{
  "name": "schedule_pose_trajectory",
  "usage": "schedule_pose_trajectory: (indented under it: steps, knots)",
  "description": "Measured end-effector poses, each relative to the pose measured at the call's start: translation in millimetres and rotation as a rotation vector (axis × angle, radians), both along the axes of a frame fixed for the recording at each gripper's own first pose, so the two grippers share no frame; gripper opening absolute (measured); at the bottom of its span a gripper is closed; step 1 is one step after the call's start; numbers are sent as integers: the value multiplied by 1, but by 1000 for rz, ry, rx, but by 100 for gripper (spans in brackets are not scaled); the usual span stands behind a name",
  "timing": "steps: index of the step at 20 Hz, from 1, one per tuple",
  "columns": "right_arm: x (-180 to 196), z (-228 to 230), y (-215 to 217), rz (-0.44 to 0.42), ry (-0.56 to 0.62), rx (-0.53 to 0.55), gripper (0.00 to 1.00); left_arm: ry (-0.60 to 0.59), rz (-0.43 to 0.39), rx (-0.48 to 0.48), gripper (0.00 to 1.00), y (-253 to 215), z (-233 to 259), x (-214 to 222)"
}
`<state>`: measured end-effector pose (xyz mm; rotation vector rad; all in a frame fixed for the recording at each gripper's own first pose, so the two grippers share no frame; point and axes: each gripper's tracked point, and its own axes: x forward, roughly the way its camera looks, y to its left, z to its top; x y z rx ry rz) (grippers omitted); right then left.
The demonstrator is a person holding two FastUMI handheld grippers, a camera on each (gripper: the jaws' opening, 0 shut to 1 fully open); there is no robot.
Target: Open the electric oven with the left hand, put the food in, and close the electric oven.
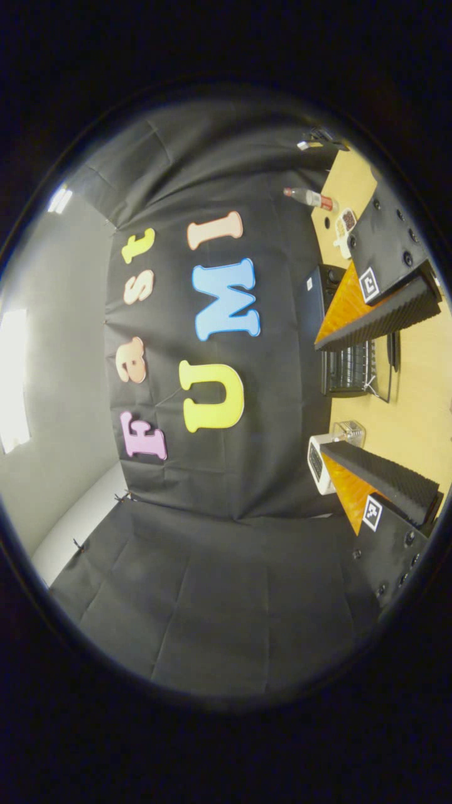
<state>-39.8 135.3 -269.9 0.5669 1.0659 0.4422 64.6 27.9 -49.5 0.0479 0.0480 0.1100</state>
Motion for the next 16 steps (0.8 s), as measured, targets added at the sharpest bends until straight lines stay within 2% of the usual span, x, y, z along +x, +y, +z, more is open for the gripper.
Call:
schedule_pose_trajectory:
  steps: [1, 2, 4, 7, 16]
  knots:
    - [8, 7, 2, -15, -15, 5, 7, -5, -6, -5, 95, 2, 0, 5]
    - [17, 14, 5, -22, -29, 12, 7, -9, -13, -10, 98, 4, -1, 11]
    - [36, 28, 12, -39, -57, 20, 7, -11, -22, -20, 95, 10, -3, 24]
    - [71, 42, 29, -62, -99, 38, 7, -14, -39, -36, 98, 18, -6, 42]
    - [169, 49, 89, -96, -197, 68, 7, -4, -46, -26, 98, 62, -20, 74]
